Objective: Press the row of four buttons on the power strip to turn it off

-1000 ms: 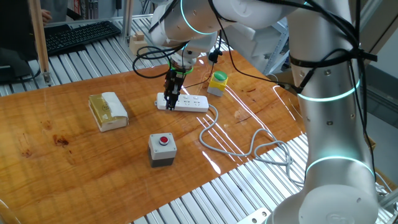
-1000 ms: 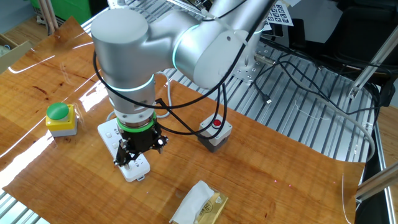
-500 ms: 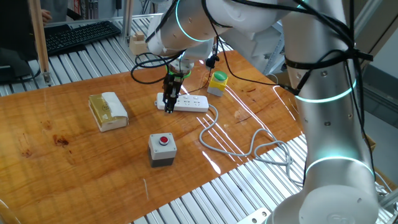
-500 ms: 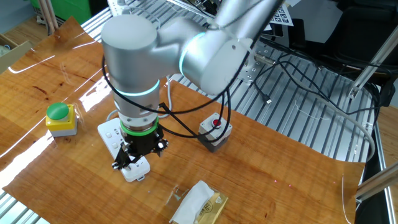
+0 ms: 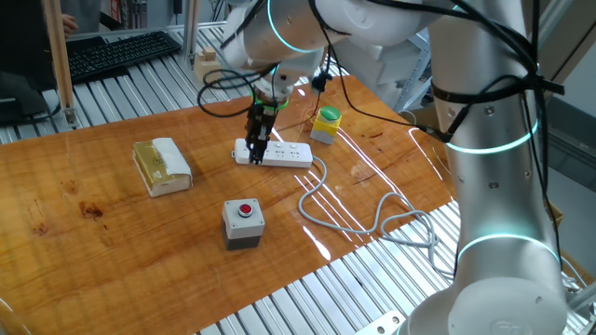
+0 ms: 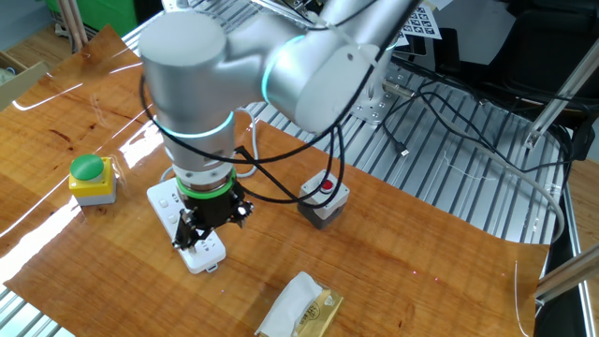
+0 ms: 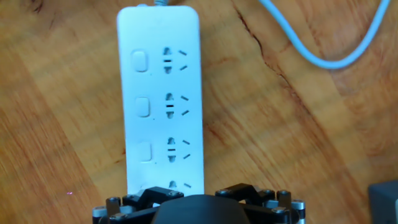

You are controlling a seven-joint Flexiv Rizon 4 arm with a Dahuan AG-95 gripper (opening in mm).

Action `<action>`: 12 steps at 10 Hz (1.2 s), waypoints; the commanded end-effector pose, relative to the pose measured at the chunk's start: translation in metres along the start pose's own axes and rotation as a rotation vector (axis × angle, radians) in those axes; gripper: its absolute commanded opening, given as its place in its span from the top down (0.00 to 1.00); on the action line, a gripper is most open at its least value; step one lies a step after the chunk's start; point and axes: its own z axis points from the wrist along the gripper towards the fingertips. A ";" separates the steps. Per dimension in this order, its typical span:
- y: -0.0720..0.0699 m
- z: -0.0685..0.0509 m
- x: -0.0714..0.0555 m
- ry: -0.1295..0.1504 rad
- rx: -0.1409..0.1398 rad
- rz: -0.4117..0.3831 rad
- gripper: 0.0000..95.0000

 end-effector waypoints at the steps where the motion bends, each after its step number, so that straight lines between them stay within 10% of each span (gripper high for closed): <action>1: -0.012 -0.039 0.002 0.008 0.075 -0.598 0.20; 3: -0.017 -0.061 -0.006 0.017 0.121 -1.090 0.60; 5: -0.019 -0.071 -0.013 0.029 0.122 -1.394 1.00; 9: -0.019 -0.084 -0.034 0.030 0.087 -1.882 1.00; 12: -0.017 -0.084 -0.040 -0.031 0.022 -2.066 1.00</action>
